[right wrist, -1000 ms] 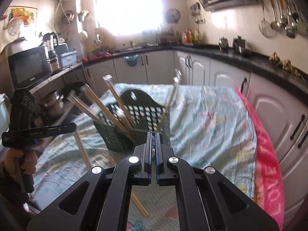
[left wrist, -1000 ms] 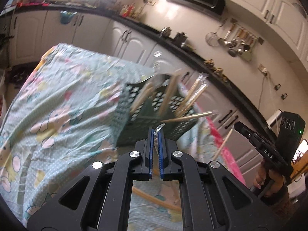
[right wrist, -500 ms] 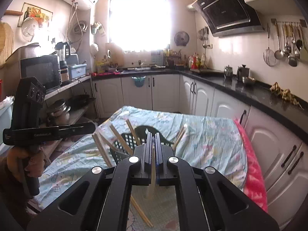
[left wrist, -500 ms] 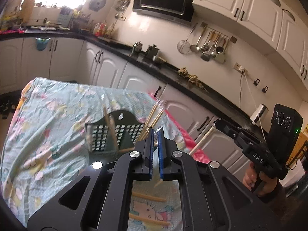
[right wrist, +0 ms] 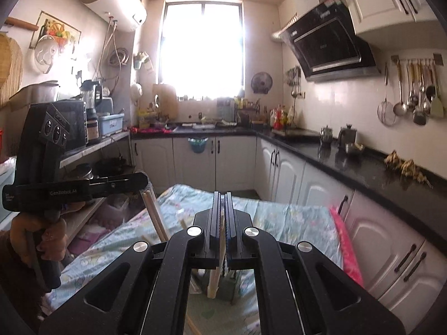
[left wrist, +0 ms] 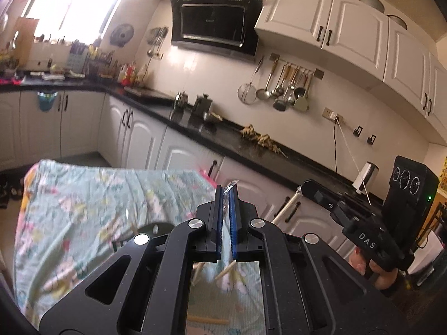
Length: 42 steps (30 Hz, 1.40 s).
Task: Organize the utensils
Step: 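Raise the held chopsticks with both tools and carry them over the caddy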
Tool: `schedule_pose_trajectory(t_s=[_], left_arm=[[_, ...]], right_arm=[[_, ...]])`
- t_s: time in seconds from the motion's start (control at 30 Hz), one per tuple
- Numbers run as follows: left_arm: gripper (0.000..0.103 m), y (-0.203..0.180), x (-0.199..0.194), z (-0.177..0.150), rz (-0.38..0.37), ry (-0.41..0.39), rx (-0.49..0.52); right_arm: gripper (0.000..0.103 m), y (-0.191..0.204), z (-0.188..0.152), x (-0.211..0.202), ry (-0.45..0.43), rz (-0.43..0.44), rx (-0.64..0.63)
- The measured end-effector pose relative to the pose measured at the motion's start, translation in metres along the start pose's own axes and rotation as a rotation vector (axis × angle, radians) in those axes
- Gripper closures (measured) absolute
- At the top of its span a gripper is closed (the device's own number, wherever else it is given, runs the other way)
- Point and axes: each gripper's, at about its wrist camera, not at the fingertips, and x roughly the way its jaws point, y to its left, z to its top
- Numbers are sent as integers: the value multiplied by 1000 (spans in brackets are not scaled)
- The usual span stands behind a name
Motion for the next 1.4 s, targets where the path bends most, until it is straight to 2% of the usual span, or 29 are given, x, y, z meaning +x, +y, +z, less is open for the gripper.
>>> schedule_pose_trajectory(t_s=[0.3,0.57,0.93,1.4], left_arm=[[101,3,2,38,40,-57,23],[101,10,13,54,67,-79,30],[101,25,39,40,108,-39,26],[101,47,66,10,132,28,-15]], right_arm=[[100,-3,44,7,-74,-25,-29],[100,-13,61,28,-100,-32,-7],[100,-15,57,63,-73,-37,-17],[100,-16,19,109,28,-30,-2]])
